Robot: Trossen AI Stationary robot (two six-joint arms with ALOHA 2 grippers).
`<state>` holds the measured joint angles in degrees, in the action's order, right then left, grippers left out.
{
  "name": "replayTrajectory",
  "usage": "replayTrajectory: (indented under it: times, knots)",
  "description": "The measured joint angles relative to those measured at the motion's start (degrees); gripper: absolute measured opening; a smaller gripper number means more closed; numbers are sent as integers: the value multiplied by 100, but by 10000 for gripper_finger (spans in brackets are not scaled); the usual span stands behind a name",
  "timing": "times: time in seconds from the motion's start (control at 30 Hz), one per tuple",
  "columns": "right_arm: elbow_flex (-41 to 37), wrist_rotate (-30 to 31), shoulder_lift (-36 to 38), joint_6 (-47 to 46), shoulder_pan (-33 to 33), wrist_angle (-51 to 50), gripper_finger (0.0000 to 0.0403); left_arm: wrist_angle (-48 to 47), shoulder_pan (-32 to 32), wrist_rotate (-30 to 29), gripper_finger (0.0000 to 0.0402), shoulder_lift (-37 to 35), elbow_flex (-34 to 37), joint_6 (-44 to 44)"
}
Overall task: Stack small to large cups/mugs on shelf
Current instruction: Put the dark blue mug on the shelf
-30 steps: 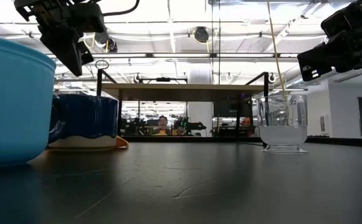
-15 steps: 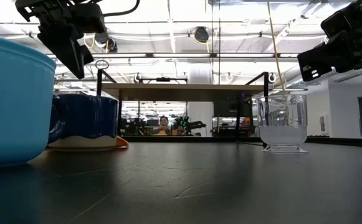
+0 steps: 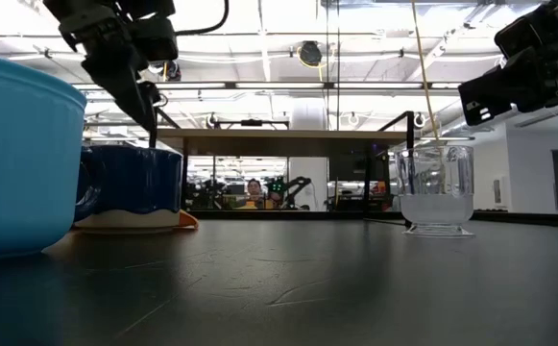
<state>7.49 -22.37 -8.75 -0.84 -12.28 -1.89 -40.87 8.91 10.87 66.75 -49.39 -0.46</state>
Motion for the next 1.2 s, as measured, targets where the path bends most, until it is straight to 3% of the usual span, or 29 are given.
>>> replayTrajectory:
  times: [0.23, 0.63, 1.2]
  knots:
    - [0, 0, -33, 0, 0, -2, 0, -171, 338, 124, 250, 86, -314, 290]
    - [-119, 0, -62, -29, 1, 44, 0, -1771, 489, 316, 250, 1222, -1702, 903]
    - [-541, 0, -78, -303, -2, 1046, 0, -2093, 479, 584, 250, 1520, -1792, 1422]
